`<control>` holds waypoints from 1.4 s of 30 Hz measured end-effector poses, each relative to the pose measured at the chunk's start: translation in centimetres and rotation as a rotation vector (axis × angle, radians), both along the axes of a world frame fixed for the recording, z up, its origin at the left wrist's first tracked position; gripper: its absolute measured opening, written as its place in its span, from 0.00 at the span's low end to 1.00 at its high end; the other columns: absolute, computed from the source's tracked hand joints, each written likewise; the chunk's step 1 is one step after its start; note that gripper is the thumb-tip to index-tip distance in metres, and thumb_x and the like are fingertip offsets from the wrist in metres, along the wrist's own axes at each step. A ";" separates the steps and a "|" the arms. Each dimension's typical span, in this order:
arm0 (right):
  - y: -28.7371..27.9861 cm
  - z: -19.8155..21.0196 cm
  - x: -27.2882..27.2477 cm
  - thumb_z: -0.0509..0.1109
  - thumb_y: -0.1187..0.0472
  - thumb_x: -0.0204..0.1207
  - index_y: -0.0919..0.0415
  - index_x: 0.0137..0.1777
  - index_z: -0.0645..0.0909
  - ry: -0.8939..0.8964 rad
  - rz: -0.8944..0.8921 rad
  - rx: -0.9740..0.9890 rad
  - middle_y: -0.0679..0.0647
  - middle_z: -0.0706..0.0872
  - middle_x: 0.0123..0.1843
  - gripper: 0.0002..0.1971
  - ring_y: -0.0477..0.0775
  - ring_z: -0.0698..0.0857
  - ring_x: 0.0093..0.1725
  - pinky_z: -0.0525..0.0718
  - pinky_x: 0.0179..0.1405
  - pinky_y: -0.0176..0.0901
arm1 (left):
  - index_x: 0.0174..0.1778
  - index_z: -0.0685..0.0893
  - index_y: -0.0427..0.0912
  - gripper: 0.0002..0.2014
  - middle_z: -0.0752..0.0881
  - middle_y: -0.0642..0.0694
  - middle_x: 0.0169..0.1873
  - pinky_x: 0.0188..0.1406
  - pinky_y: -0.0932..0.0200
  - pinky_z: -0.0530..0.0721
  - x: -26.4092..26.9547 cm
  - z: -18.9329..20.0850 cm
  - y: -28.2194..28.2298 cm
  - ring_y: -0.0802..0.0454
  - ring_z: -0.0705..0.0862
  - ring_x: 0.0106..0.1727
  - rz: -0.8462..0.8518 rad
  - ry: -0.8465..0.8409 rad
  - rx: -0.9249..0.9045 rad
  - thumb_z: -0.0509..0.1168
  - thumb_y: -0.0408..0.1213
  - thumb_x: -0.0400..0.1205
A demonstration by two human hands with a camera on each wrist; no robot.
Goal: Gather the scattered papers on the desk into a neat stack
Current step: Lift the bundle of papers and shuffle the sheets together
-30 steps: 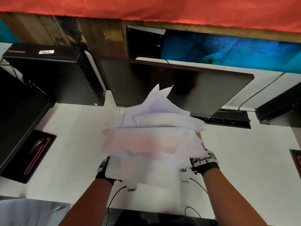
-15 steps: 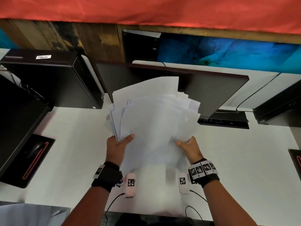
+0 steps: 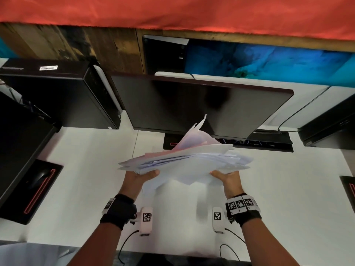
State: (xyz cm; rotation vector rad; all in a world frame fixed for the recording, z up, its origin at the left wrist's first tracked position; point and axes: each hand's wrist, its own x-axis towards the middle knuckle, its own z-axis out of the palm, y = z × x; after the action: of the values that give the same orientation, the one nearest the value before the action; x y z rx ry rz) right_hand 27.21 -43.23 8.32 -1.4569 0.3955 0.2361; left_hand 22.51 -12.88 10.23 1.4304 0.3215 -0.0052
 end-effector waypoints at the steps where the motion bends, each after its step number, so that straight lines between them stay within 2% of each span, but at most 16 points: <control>1: -0.2 0.3 0.2 0.77 0.77 0.68 0.71 0.52 0.88 -0.018 0.035 0.003 0.59 0.94 0.47 0.13 0.58 0.93 0.46 0.90 0.52 0.58 | 0.67 0.86 0.38 0.26 0.90 0.42 0.61 0.69 0.39 0.83 0.0 -0.1 0.2 0.41 0.87 0.65 -0.019 0.014 -0.004 0.76 0.19 0.73; 5: -1.5 0.9 1.3 0.78 0.76 0.66 0.69 0.62 0.85 -0.086 0.138 0.080 0.61 0.91 0.57 0.22 0.59 0.91 0.56 0.89 0.53 0.50 | 0.67 0.86 0.37 0.25 0.90 0.39 0.61 0.71 0.31 0.79 0.1 -0.2 1.3 0.38 0.87 0.65 -0.102 0.070 -0.002 0.77 0.22 0.73; 9: -2.5 0.4 1.7 0.90 0.58 0.49 0.61 0.52 0.91 -0.012 0.169 0.107 0.63 0.92 0.53 0.28 0.62 0.91 0.54 0.89 0.57 0.54 | 0.59 0.92 0.52 0.22 0.91 0.46 0.59 0.74 0.35 0.77 -0.2 0.1 1.5 0.43 0.87 0.65 -0.135 0.108 0.042 0.80 0.26 0.72; 13: -3.0 0.1 1.7 0.92 0.44 0.33 0.59 0.40 0.94 0.047 0.176 0.060 0.57 0.94 0.45 0.33 0.55 0.93 0.46 0.91 0.49 0.45 | 0.66 0.88 0.41 0.25 0.91 0.42 0.61 0.72 0.38 0.80 -0.4 0.0 1.6 0.43 0.87 0.65 -0.128 0.074 0.034 0.79 0.24 0.72; 18: -2.8 -0.8 2.0 0.91 0.53 0.37 0.55 0.31 0.90 0.159 0.235 -0.109 0.48 0.92 0.36 0.21 0.56 0.89 0.45 0.88 0.56 0.51 | 0.63 0.89 0.42 0.21 0.92 0.44 0.58 0.70 0.44 0.82 -0.5 0.5 1.1 0.45 0.88 0.64 -0.156 0.073 0.064 0.76 0.24 0.75; 20: -2.4 -0.6 2.0 0.85 0.59 0.55 0.58 0.35 0.83 0.217 0.299 -0.196 0.48 0.86 0.37 0.14 0.56 0.83 0.45 0.83 0.42 0.30 | 0.61 0.89 0.42 0.19 0.93 0.46 0.56 0.67 0.51 0.83 -0.3 -0.1 1.3 0.47 0.89 0.62 -0.171 0.084 0.064 0.79 0.32 0.74; 22: -2.3 -1.2 2.0 0.76 0.69 0.73 0.61 0.45 0.81 0.258 0.262 -0.253 0.51 0.85 0.46 0.06 0.54 0.81 0.47 0.77 0.36 0.25 | 0.54 0.87 0.44 0.17 0.92 0.50 0.50 0.63 0.61 0.84 -0.1 -0.8 1.4 0.47 0.88 0.59 -0.159 0.113 0.114 0.80 0.45 0.73; 24: -2.2 -1.9 2.0 0.69 0.71 0.80 0.60 0.60 0.81 0.300 0.224 -0.209 0.59 0.86 0.61 0.10 0.56 0.83 0.57 0.81 0.53 0.34 | 0.45 0.81 0.46 0.06 0.87 0.43 0.48 0.53 0.71 0.80 -0.2 -1.3 1.1 0.37 0.83 0.59 -0.138 0.217 0.235 0.72 0.32 0.81; 26: -2.2 -2.0 1.8 0.62 0.71 0.85 0.66 0.73 0.75 0.356 0.181 -0.218 0.67 0.79 0.73 0.18 0.63 0.78 0.72 0.75 0.71 0.48 | 0.45 0.80 0.43 0.12 0.83 0.31 0.59 0.50 0.65 0.73 -0.3 -1.4 1.0 0.36 0.79 0.61 -0.176 0.326 0.375 0.62 0.20 0.85; 29: -2.6 -2.0 1.4 0.76 0.62 0.76 0.75 0.72 0.74 0.306 0.085 -0.256 0.70 0.80 0.68 0.28 0.69 0.78 0.72 0.75 0.72 0.57 | 0.44 0.80 0.47 0.12 0.87 0.42 0.64 0.61 0.52 0.79 -0.1 -0.7 0.3 0.48 0.83 0.59 -0.090 0.273 0.338 0.68 0.23 0.82; 31: -2.2 -0.7 1.1 0.77 0.64 0.74 0.66 0.60 0.80 0.165 0.098 -0.229 0.61 0.87 0.54 0.16 0.61 0.86 0.62 0.80 0.63 0.58 | 0.54 0.85 0.41 0.16 0.91 0.54 0.55 0.62 0.55 0.85 0.0 -0.9 0.2 0.58 0.88 0.56 0.001 0.086 0.219 0.77 0.22 0.74; 33: -2.4 -0.9 0.7 0.72 0.78 0.74 0.57 0.53 0.82 0.118 0.160 -0.215 0.51 0.90 0.49 0.16 0.48 0.89 0.51 0.80 0.58 0.52 | 0.57 0.89 0.38 0.15 0.93 0.45 0.51 0.59 0.52 0.88 -0.2 -0.9 -0.4 0.50 0.90 0.54 0.062 0.084 0.105 0.78 0.27 0.75; 34: -2.2 -0.6 0.3 0.73 0.79 0.73 0.54 0.53 0.83 0.101 0.209 -0.233 0.51 0.90 0.51 0.19 0.47 0.89 0.52 0.81 0.60 0.52 | 0.53 0.91 0.37 0.13 0.93 0.39 0.49 0.57 0.48 0.89 -0.4 -0.9 -0.6 0.46 0.91 0.52 0.080 0.101 0.078 0.80 0.34 0.75; 37: -1.9 -0.8 -0.6 0.81 0.69 0.69 0.56 0.57 0.84 0.031 0.303 -0.204 0.52 0.91 0.56 0.18 0.51 0.88 0.58 0.84 0.62 0.49 | 0.48 0.88 0.24 0.30 0.89 0.24 0.47 0.55 0.37 0.87 -0.6 -1.7 -0.7 0.41 0.90 0.47 0.117 0.125 0.069 0.83 0.51 0.69; 39: -1.1 -0.1 -1.2 0.85 0.64 0.65 0.57 0.52 0.86 -0.019 0.241 -0.246 0.44 0.93 0.49 0.17 0.41 0.90 0.51 0.84 0.52 0.35 | 0.52 0.89 0.27 0.24 0.92 0.32 0.49 0.58 0.40 0.88 -0.8 -1.8 -0.9 0.42 0.91 0.53 0.124 0.112 0.095 0.80 0.47 0.73; 42: 0.9 1.1 -1.9 0.83 0.69 0.67 0.52 0.49 0.85 -0.108 0.071 -0.172 0.34 0.92 0.42 0.16 0.33 0.90 0.45 0.83 0.44 0.24 | 0.61 0.88 0.34 0.20 0.93 0.46 0.54 0.60 0.56 0.88 -1.0 -1.3 -1.9 0.47 0.90 0.60 0.120 0.080 0.167 0.75 0.44 0.78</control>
State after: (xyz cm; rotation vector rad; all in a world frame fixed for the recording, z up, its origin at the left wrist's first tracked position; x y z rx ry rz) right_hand 25.29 -42.35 9.43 -1.6469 0.2817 0.1828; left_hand 21.46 -14.82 8.93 1.5771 0.4829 0.0636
